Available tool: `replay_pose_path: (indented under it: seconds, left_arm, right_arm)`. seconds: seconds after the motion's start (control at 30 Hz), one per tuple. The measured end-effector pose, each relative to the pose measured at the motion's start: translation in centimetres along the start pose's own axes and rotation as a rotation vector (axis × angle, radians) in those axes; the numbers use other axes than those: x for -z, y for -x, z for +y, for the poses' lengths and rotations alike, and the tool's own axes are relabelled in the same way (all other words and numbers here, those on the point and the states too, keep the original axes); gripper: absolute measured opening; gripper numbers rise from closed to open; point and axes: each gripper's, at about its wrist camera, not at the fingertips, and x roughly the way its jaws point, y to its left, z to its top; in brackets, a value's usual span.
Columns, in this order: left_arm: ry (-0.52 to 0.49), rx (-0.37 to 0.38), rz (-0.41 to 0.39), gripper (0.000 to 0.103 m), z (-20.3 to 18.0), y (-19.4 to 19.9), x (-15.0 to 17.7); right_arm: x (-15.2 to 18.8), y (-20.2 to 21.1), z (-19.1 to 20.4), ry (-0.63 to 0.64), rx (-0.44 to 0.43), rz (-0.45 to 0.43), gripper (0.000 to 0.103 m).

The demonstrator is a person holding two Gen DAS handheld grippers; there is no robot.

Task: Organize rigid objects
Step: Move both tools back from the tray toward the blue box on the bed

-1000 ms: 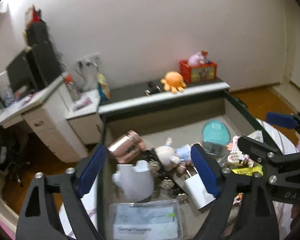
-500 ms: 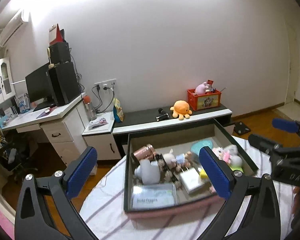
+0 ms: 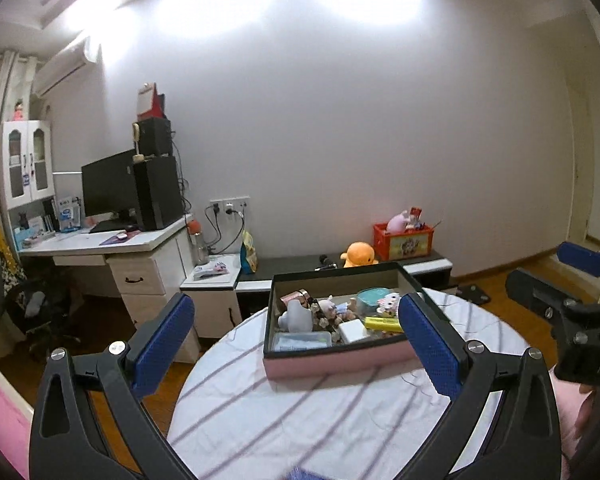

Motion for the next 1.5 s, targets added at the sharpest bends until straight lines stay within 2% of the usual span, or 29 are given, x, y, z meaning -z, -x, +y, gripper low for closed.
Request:
replay_pose_path:
  seconds: [0.17,0.33,0.6,0.87,1.03,1.2,1.5]
  left_arm:
    - [0.018,0.016,-0.020,0.103,-0.4,5.0,1.3]
    - [0.003,0.003,-0.031,0.103,-0.9,7.7,1.9]
    - [0.007,0.012,-0.011,0.103,-0.8,8.9,2.6]
    - [-0.002,0.014,0.048,0.103,-1.2,7.7,4.1]
    - [0.019,0.007,0.174,0.103,-1.3,4.6,6.9]
    - [0.063,0.034,0.349,0.103,-1.9,0.9,11.3]
    - [0.056,-0.004,0.573,0.103,-3.0,-6.1,16.5]
  right_arm:
    - [1.7,4.8,1.1,0.004,0.021,-0.037,0.103]
    - [2.7,7.4,1.5,-0.011,0.020,-0.043,0.103]
    - [3.2,9.1,1.9,-0.010,0.025,-0.054,0.103]
    - [4.3,9.0,1.6,-0.012,0.042,-0.022,0.103]
    - [5.7,7.4,0.6,-0.027,0.059,0.032,0.103]
    - [7.4,4.6,-0.4,-0.040,0.065,0.112,0.103]
    - [8.7,-1.0,-2.9,-0.054,0.078,0.200,0.103]
